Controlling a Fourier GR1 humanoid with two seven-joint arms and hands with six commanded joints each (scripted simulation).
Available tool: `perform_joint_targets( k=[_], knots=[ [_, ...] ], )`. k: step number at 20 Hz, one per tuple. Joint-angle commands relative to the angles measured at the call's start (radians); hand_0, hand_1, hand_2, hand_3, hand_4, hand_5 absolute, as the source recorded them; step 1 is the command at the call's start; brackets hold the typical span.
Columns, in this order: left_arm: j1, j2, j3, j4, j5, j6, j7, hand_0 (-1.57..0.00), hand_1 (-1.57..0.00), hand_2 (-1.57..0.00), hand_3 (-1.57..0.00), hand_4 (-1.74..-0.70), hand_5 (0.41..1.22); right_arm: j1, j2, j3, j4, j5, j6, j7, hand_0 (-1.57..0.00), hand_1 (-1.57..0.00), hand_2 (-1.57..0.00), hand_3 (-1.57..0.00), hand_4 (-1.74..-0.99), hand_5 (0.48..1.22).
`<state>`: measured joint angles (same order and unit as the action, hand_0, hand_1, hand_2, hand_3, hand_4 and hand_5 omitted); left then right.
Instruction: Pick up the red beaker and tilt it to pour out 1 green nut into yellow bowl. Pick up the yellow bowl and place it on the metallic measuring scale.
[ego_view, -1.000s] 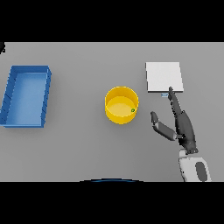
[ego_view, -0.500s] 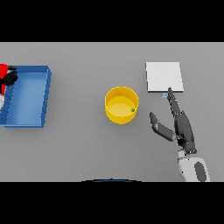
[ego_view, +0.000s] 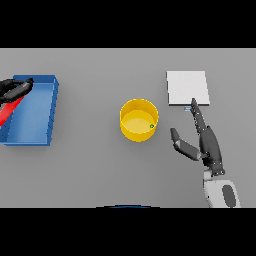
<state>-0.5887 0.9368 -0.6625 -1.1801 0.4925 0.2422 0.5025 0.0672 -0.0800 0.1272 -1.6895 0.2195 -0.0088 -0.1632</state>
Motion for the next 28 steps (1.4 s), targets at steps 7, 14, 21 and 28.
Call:
perform_joint_targets(
  k=[7,14,21,28],
  knots=[
    [-0.034,-0.046,-0.034,0.064,-0.076,0.048,-0.005,-0.11,-0.09,-0.09,-0.08,-0.71,0.647,-0.003,-0.005,-0.003,0.016,0.012,-0.006,0.012,0.00,0.00,0.00,0.00,-1.176,0.688],
    [-0.025,-0.043,-0.008,0.045,-0.078,0.102,-0.079,-0.02,-0.02,-0.02,-0.01,-0.71,0.689,-0.053,-0.100,0.078,-0.005,0.133,0.070,0.024,0.00,0.00,0.00,0.00,-1.153,0.728],
    [-0.012,-0.056,-0.001,0.039,-0.059,0.101,-0.111,0.00,0.00,0.00,0.00,-0.72,0.667,-0.325,-0.307,0.284,0.093,0.450,0.229,0.027,0.00,0.00,0.00,0.00,-1.233,0.703],
    [-0.008,-0.051,0.009,0.034,-0.040,0.085,-0.117,0.00,0.00,0.00,0.00,-0.72,0.684,-0.531,-0.375,0.441,0.232,0.609,0.347,-0.070,0.00,0.00,0.00,0.00,-1.212,0.705]
  ],
)
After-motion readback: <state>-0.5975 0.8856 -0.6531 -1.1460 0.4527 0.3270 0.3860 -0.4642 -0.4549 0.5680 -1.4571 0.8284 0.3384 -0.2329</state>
